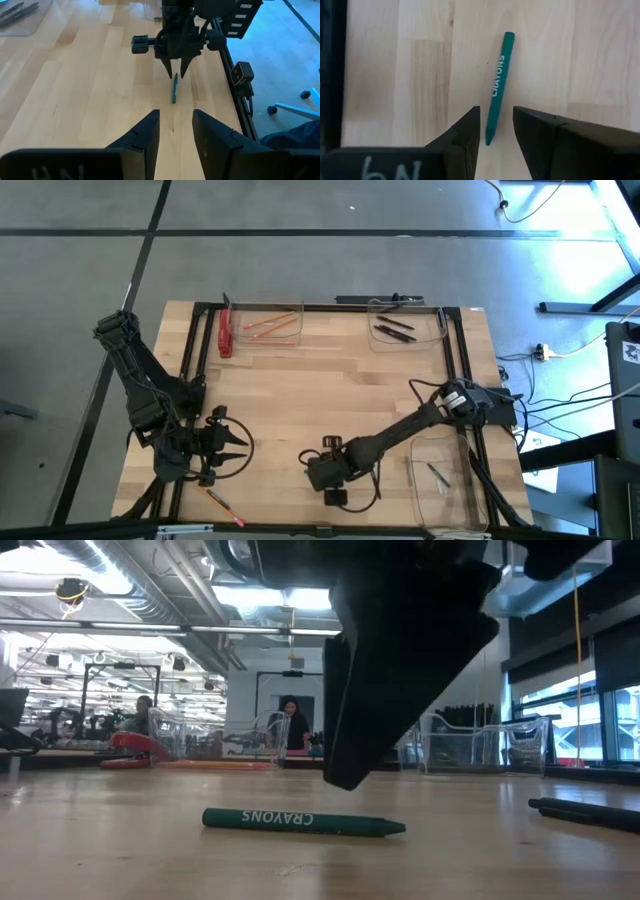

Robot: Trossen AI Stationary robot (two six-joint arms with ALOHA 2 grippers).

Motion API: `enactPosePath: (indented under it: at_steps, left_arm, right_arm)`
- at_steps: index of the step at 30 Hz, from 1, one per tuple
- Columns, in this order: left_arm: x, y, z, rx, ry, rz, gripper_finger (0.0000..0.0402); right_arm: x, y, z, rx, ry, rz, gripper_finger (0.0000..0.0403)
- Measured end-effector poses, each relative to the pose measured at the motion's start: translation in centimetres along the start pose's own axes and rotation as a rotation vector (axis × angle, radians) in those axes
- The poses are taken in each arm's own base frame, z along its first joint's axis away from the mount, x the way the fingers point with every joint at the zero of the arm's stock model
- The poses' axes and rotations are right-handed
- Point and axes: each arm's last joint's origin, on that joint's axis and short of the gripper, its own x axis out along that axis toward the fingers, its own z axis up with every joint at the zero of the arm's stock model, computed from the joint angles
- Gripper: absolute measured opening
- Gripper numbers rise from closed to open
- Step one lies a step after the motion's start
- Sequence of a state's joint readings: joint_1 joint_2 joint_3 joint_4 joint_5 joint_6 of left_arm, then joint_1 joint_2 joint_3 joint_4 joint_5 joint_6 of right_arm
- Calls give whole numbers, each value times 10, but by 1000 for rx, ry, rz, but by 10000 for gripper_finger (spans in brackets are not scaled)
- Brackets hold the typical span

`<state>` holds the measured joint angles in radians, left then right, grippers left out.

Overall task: Sort crayons/erasers/pens/pencils in bins
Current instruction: Put the right green crayon into the bottom transparent bin

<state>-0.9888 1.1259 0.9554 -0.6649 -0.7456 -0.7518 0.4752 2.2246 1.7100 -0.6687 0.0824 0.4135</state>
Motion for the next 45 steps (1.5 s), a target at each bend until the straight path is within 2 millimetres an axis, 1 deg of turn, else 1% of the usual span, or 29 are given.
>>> enactPosePath:
  at_steps: [6,12,21,24,29,31,38,42,45]
  left_arm:
    - [0,0,0,0,0,0,110]
    - [0,0,0,0,0,0,110]
    - [0,0,0,0,2,-2,110]
    - [0,0,0,0,3,-3,110]
    - [0,0,0,0,3,-2,110]
    - [0,0,0,0,3,-3,110]
    - [0,0,0,0,2,-3,110]
    - [0,0,0,1,3,-3,110]
    - [0,0,0,1,3,-3,110]
  right_arm:
    - [3,3,-2,-7,1,-2,119]
    - [18,2,-6,-18,25,-17,119]
    - [31,2,-10,-12,59,-35,118]
    - [31,1,-11,-11,67,-34,99]
    - [32,1,-11,-10,74,-31,33]
    - [32,1,-12,-12,77,-32,16]
    - [32,1,-12,-9,79,-31,28]
    - [32,1,-12,58,70,-50,21]
    - [32,0,-12,88,55,-73,25]
